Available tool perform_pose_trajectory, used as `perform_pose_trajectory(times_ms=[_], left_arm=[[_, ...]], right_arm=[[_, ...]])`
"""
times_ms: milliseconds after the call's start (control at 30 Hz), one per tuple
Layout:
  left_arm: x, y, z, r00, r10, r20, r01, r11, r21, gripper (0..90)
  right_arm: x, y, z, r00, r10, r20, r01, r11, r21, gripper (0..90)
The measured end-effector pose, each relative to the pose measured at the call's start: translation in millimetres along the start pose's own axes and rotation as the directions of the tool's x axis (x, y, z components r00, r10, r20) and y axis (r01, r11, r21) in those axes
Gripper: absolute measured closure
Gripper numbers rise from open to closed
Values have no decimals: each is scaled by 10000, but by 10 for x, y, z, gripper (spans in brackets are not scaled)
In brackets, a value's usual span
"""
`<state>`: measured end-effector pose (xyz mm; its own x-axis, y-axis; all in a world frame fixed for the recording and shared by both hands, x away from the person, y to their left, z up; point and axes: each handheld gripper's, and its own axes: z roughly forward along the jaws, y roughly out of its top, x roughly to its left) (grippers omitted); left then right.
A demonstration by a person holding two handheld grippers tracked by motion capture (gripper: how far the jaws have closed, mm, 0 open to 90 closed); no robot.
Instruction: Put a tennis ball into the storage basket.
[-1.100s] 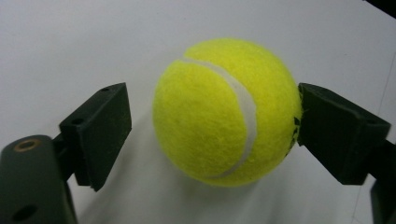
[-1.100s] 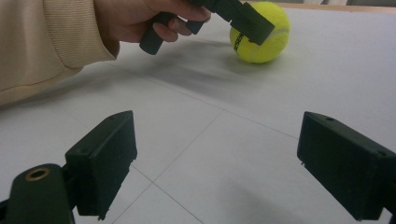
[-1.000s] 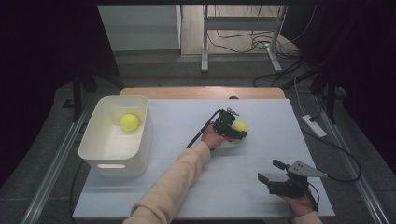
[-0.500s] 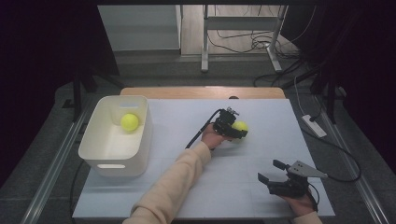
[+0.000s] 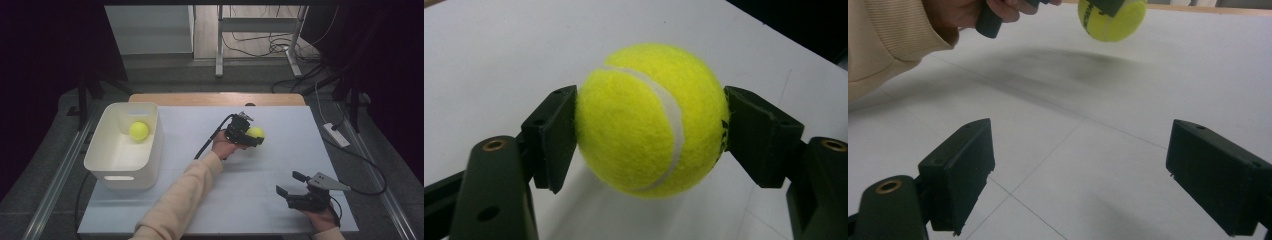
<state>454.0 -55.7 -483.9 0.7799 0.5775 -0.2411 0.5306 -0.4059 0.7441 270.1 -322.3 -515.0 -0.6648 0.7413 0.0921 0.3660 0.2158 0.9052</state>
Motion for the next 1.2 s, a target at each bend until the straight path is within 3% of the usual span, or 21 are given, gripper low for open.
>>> perform_pose_trajectory(times_ms=[233,467,933,1067,1200], left_arm=[[-29,-61,-208,10000,86,-43,-87,9997,-231,273],[-39,-123,-381,10000,-79,38,81,9988,-479,273],[-149,-195,-826,9993,319,-181,-336,9943,-1011,273],[-159,-200,-896,9991,336,-248,-361,9934,-1087,272],[-165,-234,-1078,9990,306,-315,-345,9907,-1314,273]], right_arm=[[4,2,4,10000,-10,-14,10,10000,-25,121],[5,6,2,10000,7,35,-7,10000,-60,121],[28,7,8,9999,-44,95,44,10000,-23,121],[33,8,10,9999,-36,115,36,10000,12,121],[37,4,7,9999,-33,101,33,10000,-11,121]])
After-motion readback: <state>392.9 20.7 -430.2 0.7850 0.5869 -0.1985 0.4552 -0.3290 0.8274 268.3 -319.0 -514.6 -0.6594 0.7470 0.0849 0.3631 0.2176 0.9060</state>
